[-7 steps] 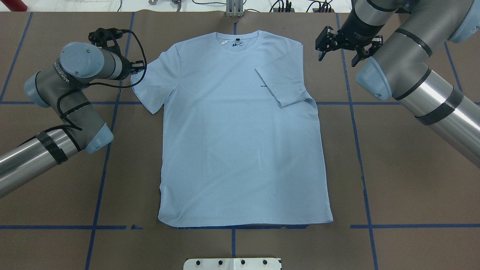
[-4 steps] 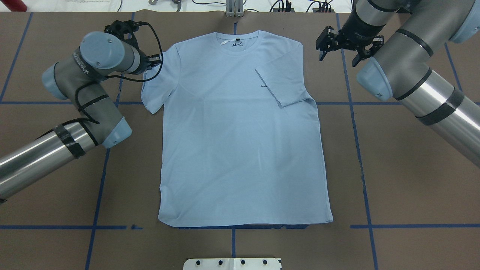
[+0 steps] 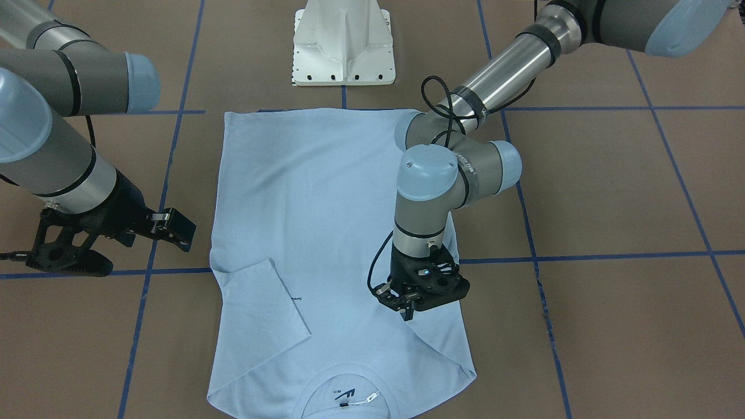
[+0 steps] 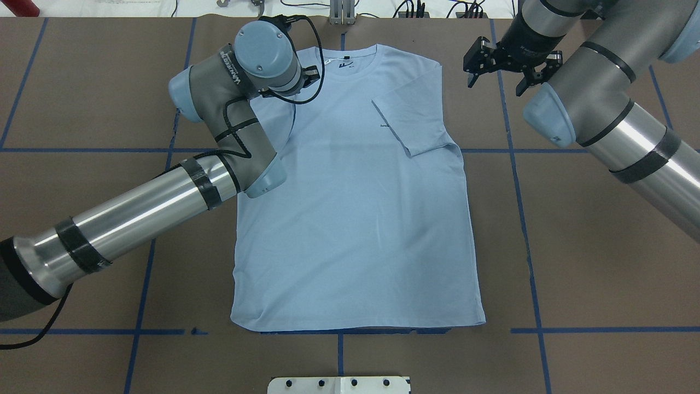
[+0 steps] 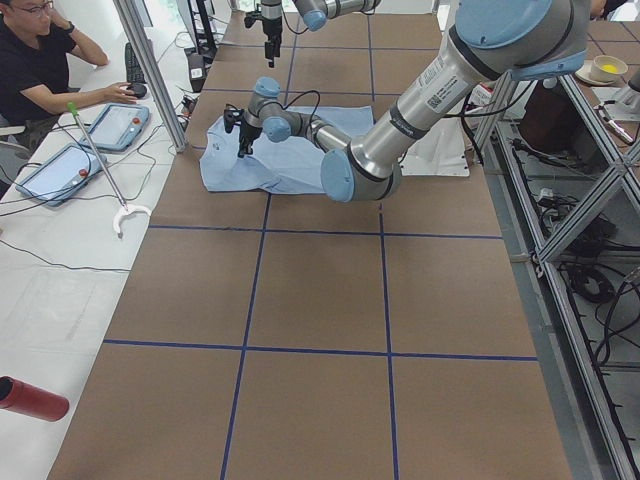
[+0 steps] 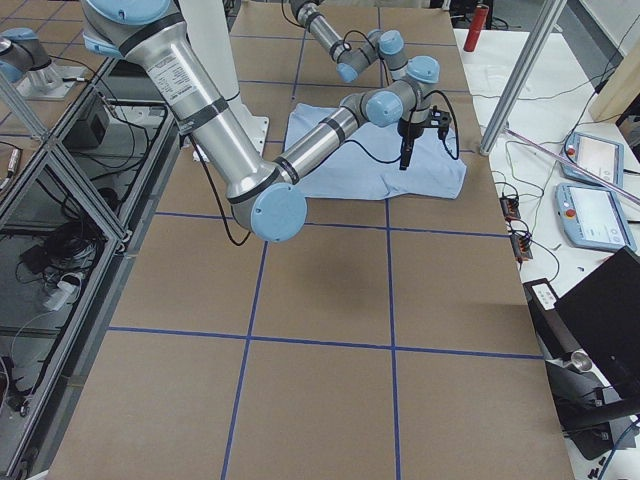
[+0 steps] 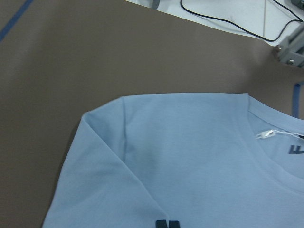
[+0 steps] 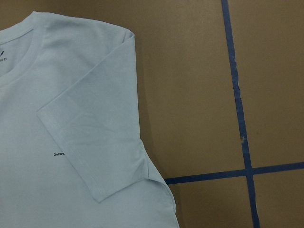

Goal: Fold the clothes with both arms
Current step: 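Grasp the sleeve nearest the left gripper and fold it inward, then release the sleeve with the left gripper while the right gripper moves to the hem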

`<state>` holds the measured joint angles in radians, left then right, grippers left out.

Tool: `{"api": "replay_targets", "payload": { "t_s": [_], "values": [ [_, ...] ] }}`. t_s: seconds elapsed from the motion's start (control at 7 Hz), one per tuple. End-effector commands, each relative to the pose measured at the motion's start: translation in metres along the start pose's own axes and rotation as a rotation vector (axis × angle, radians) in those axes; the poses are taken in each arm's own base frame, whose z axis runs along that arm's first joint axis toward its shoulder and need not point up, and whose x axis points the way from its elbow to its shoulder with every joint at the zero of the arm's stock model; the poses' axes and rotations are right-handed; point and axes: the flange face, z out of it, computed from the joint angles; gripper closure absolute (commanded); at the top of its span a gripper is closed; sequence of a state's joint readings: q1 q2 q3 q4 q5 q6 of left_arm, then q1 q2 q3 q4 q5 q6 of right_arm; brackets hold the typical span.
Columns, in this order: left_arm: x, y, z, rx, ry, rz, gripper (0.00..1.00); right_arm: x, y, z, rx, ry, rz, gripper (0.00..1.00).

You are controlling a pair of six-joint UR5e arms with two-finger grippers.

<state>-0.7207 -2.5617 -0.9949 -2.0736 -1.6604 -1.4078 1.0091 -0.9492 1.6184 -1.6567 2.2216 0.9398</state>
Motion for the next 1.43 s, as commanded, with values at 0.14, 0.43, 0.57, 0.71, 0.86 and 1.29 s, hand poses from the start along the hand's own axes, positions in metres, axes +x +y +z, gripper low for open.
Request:
{"api": "replay_targets", "payload": {
  "t_s": [0.14,0.43,0.57,0.71,0.86,1.29],
  "values": [
    [0.009,0.013,0.012,0.024,0.039,0.017,0.08,0.001,0.004,0.011,-0.011,0.013,0.004,0.0],
    [0.011,0.009,0.007,0.028,0.048,0.018,0.01,0.0,0.005,0.016,-0.005,0.024,-0.005,0.0],
    [0.016,0.008,-0.002,0.027,0.07,0.026,0.01,-0.003,0.007,0.013,0.002,0.013,-0.01,0.0],
    [0.003,0.014,-0.015,-0.001,0.096,0.032,0.01,0.0,0.013,0.009,0.013,-0.013,-0.021,0.0],
    [-0.028,0.028,-0.028,-0.081,0.116,0.079,0.01,0.017,0.047,0.016,0.003,-0.02,-0.037,0.0],
    [-0.121,0.051,-0.121,-0.081,0.105,0.223,0.01,0.033,0.132,0.029,0.043,-0.04,-0.097,0.0]
  ]
}}
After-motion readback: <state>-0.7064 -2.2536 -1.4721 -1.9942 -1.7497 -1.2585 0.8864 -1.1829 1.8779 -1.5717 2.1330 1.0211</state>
